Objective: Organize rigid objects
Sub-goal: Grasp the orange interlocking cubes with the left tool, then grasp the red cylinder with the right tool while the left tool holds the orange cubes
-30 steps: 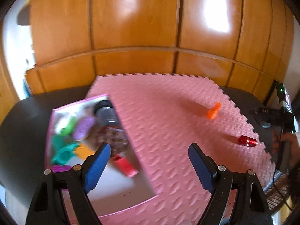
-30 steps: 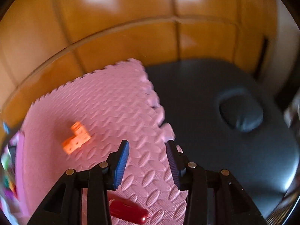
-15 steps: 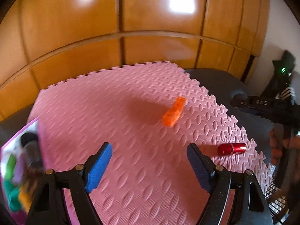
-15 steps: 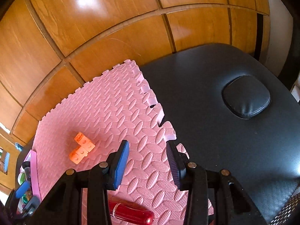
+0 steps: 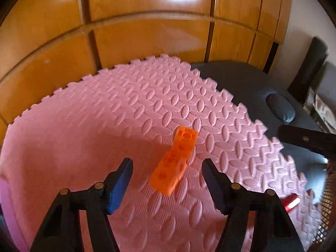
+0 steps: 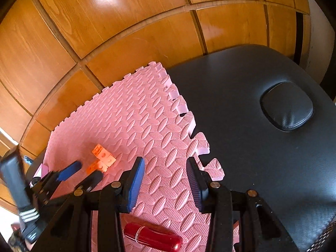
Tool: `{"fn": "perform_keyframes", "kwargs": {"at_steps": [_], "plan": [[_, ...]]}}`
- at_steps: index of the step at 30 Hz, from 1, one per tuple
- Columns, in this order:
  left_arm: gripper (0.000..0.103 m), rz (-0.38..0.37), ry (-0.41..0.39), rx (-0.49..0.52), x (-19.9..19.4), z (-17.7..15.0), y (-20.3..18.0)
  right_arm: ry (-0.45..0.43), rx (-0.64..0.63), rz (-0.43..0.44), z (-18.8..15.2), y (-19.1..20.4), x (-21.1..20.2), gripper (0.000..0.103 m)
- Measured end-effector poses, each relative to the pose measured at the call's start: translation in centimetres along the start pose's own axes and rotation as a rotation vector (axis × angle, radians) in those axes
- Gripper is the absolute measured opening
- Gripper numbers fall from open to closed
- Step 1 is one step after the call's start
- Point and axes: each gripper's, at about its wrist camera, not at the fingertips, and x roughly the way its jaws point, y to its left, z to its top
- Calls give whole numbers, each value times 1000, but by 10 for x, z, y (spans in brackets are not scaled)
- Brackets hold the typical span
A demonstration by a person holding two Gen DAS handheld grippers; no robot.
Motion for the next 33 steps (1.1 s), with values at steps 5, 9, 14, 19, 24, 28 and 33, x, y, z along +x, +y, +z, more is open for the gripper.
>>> {"fn": "perform_keyframes", "kwargs": {"at_steps": [5, 9, 14, 19, 24, 28, 33], "plan": [[25, 28, -12, -2, 11, 4, -3, 9, 3, 0, 0, -1, 3, 41], [25, 20, -9, -7, 2, -8, -2, 13, 1, -2, 0, -2, 4, 41], [25, 40, 15, -109, -20, -36, 8, 20, 3, -5, -1, -3, 5, 41], [25, 66, 6, -136, -49, -72, 8, 64, 6, 12, -4, -3, 13, 41], [25, 72, -22, -170, -81, -111, 9, 123, -5, 30, -9, 0, 22, 41], [25, 74, -23, -172, -93, -130, 10, 162, -14, 29, -13, 2, 27, 41], [25, 72, -20, -175, -103, -140, 7, 212, -23, 33, -21, 6, 28, 41]]}}
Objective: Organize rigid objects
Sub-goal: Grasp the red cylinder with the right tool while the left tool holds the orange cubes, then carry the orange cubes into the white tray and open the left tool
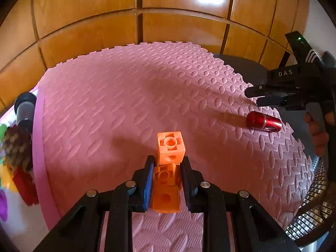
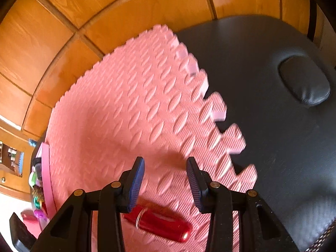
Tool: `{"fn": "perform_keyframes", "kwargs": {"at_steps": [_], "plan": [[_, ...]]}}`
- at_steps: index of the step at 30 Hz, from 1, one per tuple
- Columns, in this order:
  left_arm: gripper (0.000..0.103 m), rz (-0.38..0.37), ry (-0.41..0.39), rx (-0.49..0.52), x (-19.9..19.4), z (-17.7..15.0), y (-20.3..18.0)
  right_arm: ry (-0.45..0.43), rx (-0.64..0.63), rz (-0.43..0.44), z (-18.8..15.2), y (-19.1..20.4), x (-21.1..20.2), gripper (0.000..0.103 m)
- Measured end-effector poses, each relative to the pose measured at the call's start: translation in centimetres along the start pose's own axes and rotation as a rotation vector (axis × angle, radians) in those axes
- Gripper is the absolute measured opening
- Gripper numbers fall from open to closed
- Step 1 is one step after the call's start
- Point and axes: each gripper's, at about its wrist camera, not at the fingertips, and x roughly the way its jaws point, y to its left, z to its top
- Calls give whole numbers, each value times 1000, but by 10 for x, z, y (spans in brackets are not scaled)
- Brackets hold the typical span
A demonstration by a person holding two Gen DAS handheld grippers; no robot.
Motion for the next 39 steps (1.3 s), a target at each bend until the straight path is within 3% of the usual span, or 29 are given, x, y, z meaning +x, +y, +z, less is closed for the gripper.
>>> {"fn": "perform_keyframes", "kwargs": {"at_steps": [9, 18, 22, 25, 27, 28, 29, 30, 31, 33, 39], "plan": [[25, -19, 5, -23, -10, -5, 3, 64, -85, 14, -29, 24, -4, 42], [25, -38, -26, -25, -28, -14, 6, 119, -263, -53, -46, 49, -5, 42], [25, -40, -42, -13, -37, -18, 6, 166, -500, -70, -59, 67, -21, 44], [25, -47, -46, -26, -41, -20, 9, 239, -722, -85, -82, 81, -33, 69], [25, -48, -51, -34, -43, -19, 11, 290, -825, -115, -96, 86, -33, 69], [25, -47, -53, -36, -43, -18, 11, 303, -877, -146, -103, 87, -29, 67], [25, -46, -54, -40, -43, -17, 11, 322, -937, -189, -113, 88, -23, 56], [25, -49, -54, -42, -44, -17, 11, 366, -975, -217, -120, 88, -15, 39], [25, -50, -57, -42, -45, -17, 12, 363, -986, -186, -122, 89, -16, 27], [25, -46, -67, -42, -48, -17, 12, 385, -978, -181, -120, 88, -14, 26], [25, -47, -79, -51, -53, -16, 17, 337, -899, -159, -91, 92, -11, 25]]}}
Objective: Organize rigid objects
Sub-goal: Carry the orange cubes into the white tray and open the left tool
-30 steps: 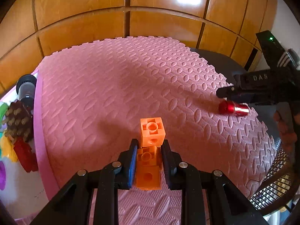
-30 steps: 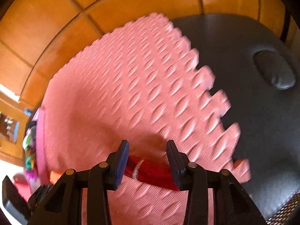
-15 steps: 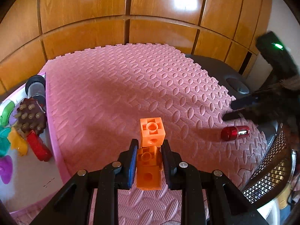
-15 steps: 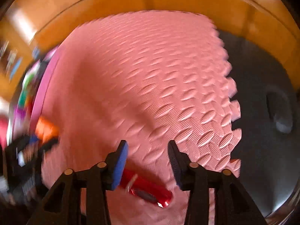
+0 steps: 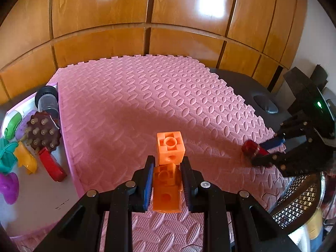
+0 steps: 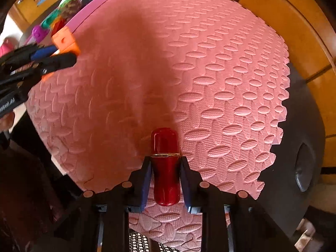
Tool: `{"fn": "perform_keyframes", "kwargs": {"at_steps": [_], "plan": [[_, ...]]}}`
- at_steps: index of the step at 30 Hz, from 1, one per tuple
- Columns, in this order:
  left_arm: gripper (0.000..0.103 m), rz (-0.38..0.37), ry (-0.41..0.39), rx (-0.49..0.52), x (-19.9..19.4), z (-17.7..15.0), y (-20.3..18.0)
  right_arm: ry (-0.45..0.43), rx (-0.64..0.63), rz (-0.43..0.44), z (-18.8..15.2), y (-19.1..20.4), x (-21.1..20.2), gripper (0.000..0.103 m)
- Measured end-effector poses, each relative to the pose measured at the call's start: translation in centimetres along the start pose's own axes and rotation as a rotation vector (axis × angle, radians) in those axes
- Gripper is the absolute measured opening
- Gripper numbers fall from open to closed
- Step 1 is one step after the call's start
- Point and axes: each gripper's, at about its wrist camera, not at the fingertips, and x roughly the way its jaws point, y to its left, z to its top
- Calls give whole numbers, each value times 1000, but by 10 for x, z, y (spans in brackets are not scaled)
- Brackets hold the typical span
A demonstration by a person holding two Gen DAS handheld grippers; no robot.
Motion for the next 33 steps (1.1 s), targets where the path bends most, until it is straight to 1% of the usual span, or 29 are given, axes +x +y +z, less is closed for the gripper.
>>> {"fn": "perform_keyframes", "kwargs": {"at_steps": [3, 7, 10, 13, 15, 19, 20, 22, 23, 25, 27, 28, 29, 33], "plan": [[25, 2, -7, -3, -1, 0, 1, -58, 65, -7, 23, -8, -4, 25], [25, 7, -19, -15, -8, 1, 6, -125, 142, 5, 59, -13, -2, 25], [25, 10, -29, -33, -14, 1, 12, -155, 182, -11, 84, -12, 5, 25], [25, 13, -40, -53, -22, 2, 19, -180, 220, -1, 97, -14, 18, 26], [25, 12, -52, -72, -30, 3, 24, -208, 215, -14, 99, -11, 20, 25], [25, 15, -74, -96, -43, 6, 29, -260, 226, 15, 95, -15, 22, 26], [25, 18, -80, -101, -46, 7, 30, -273, 213, 10, 82, -13, 20, 26], [25, 29, -86, -112, -51, 9, 32, -303, 193, -4, 66, -4, 20, 26], [25, 36, -92, -118, -53, 9, 33, -316, 192, -3, 63, -4, 21, 26], [25, 55, -103, -128, -58, 10, 36, -325, 184, -3, 62, -4, 20, 26], [25, 76, -112, -139, -62, 11, 39, -334, 178, -6, 53, 2, 17, 26], [25, 86, -116, -142, -63, 12, 41, -336, 177, -10, 53, 2, 16, 26], [25, 96, -119, -143, -66, 12, 42, -338, 173, -20, 55, 11, 17, 26], [25, 141, -131, -154, -73, 13, 48, -342, 160, -35, 58, 13, 19, 26]]}}
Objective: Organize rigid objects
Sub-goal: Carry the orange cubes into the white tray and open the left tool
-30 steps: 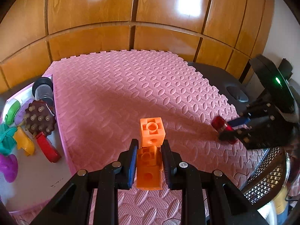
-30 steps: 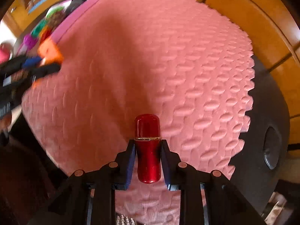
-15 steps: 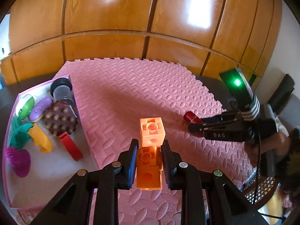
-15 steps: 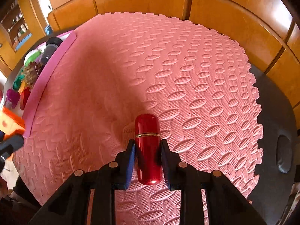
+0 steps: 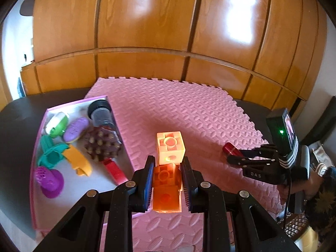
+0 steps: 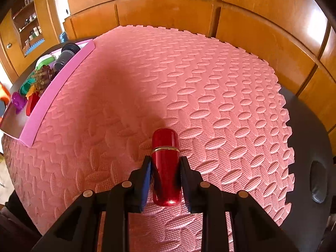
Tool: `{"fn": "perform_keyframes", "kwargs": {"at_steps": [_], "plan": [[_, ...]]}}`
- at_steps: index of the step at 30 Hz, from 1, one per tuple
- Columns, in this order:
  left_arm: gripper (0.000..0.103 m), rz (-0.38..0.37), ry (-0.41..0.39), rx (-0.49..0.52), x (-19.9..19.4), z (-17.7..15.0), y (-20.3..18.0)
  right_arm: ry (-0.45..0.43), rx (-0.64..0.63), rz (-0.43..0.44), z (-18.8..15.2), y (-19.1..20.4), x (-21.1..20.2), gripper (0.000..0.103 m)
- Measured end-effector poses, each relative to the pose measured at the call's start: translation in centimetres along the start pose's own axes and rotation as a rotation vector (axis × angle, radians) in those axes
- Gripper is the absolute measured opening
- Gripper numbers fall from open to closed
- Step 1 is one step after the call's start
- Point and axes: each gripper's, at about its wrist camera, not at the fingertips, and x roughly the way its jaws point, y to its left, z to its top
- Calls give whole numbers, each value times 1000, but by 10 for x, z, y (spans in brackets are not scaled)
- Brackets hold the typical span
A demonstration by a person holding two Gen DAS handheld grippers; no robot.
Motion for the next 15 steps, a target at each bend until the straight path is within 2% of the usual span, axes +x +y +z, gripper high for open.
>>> {"fn": "perform_keyframes", "kwargs": {"at_steps": [6, 15], "plan": [[25, 41, -8, -14, -4, 0, 7, -7, -7, -6, 0, 1, 0, 26], [25, 59, -25, -33, -14, -2, 17, -19, -20, -15, 0, 3, 2, 26]]}}
